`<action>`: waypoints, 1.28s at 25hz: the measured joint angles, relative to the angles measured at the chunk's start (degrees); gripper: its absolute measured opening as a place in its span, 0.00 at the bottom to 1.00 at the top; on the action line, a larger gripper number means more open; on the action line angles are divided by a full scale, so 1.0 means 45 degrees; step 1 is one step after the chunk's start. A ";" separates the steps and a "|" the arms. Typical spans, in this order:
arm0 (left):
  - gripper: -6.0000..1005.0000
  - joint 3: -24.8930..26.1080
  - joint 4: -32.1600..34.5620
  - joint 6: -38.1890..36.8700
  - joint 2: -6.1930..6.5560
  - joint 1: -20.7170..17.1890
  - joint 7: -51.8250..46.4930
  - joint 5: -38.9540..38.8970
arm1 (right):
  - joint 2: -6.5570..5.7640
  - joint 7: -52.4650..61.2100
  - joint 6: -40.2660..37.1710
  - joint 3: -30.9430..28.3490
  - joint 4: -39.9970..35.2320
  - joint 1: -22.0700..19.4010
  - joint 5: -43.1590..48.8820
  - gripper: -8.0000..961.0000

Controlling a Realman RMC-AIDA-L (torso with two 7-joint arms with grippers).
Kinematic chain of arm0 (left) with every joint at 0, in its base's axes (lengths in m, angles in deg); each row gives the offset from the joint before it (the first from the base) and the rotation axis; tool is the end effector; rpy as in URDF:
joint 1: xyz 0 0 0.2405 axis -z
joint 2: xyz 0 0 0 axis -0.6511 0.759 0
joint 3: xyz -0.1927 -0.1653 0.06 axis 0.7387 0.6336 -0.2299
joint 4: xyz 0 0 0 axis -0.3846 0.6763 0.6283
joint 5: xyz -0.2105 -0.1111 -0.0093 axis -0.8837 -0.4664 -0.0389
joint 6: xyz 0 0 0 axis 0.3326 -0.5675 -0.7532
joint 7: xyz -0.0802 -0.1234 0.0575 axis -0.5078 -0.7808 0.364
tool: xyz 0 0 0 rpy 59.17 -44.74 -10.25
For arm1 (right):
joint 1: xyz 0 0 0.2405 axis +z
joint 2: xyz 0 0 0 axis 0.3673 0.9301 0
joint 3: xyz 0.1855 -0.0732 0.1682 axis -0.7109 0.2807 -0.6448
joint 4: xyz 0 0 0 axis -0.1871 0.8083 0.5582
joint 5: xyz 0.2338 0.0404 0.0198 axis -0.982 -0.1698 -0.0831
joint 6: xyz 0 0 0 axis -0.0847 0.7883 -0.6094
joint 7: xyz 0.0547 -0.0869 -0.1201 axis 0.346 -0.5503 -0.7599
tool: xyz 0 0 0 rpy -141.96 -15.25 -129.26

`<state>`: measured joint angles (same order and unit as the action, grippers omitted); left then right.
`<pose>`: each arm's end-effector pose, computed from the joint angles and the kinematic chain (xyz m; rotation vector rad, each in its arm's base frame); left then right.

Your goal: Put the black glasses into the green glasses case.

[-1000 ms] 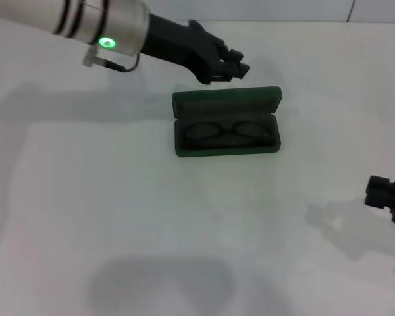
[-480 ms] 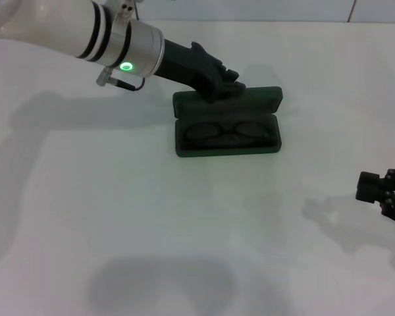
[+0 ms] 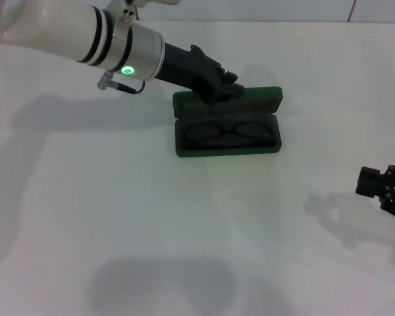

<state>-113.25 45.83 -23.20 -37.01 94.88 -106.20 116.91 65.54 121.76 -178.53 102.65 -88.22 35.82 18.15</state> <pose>-0.1688 0.4667 -0.0738 -2.8272 -0.4141 -0.1721 0.2940 0.2895 0.0193 -2.6810 0.5888 1.0080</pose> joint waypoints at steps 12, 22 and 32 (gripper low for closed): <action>0.20 -0.0041 -0.0307 -0.0102 -0.0167 -0.0029 -0.0035 0.0104 | 0.0001 -0.0191 0.0110 -0.0330 0.0376 -0.0007 -0.0025 0.15; 0.21 -0.0079 -0.0307 -0.0952 -0.0605 -0.0481 0.0086 0.0621 | 0.0000 -0.0350 0.0109 -0.0338 0.0554 0.0015 -0.0027 0.15; 0.21 0.0418 0.3063 -0.3855 -0.1199 -0.2239 0.0337 0.0263 | -0.0084 -0.0418 -0.0111 -0.0302 0.0503 0.0030 0.0025 0.16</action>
<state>-111.38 59.61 -40.55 -42.40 84.80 -104.69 118.10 65.17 119.88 -179.04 101.29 -85.96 35.95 18.26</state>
